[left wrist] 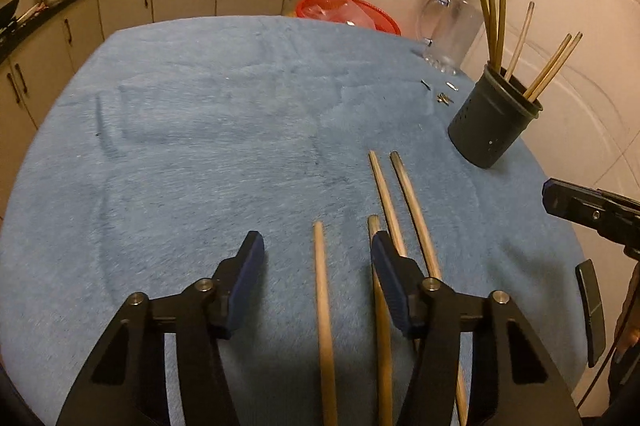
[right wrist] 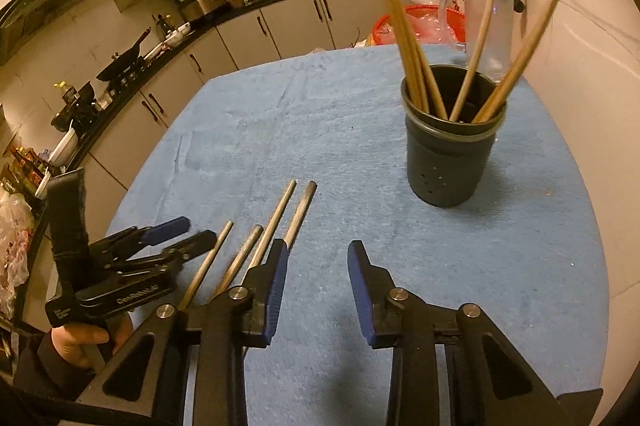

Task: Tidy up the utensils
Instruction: 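Close the right tool on a chopstick while the left tool grasps another, then lift both held chopsticks and carry them over the black cup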

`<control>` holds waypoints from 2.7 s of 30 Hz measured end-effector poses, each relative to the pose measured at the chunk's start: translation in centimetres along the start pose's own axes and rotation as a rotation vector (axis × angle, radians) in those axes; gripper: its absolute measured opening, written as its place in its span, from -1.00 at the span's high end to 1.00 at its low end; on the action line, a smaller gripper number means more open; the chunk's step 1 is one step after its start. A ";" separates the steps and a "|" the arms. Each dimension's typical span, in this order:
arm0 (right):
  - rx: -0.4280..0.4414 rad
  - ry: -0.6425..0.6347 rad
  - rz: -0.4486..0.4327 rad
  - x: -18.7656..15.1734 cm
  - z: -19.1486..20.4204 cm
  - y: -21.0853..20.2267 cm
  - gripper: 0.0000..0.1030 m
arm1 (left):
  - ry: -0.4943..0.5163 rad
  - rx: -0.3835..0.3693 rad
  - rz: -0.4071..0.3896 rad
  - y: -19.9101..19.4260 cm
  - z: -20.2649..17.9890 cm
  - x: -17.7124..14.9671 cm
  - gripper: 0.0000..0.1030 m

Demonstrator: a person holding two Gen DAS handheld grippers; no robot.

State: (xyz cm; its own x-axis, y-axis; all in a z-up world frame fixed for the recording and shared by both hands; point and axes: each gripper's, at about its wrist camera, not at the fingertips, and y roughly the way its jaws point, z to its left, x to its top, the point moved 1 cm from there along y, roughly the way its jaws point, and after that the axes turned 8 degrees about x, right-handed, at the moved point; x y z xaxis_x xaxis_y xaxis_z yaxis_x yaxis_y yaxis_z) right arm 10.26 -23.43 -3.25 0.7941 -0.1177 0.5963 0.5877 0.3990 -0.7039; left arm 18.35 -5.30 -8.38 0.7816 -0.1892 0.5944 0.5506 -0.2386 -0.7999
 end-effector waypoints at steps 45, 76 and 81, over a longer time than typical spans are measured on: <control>-0.145 0.015 0.231 5.9 0.3 14.4 0.71 | -0.129 -0.010 0.140 1.2 5.1 0.5 0.86; 0.027 -0.048 -0.009 6.3 2.1 3.0 0.85 | -0.152 0.034 -0.097 -5.7 4.4 3.9 0.91; 0.060 -0.079 -0.073 6.4 3.1 -0.9 0.85 | -0.147 0.014 -0.185 -9.0 4.2 5.0 0.91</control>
State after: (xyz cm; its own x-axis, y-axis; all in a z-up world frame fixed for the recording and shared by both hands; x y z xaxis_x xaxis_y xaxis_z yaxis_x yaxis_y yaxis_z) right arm 14.32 -21.72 2.44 0.7332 -0.0772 0.6756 0.6315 0.4458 -0.6344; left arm 18.54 -0.14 1.42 0.7007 -0.0023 0.7134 0.6917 -0.2429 -0.6802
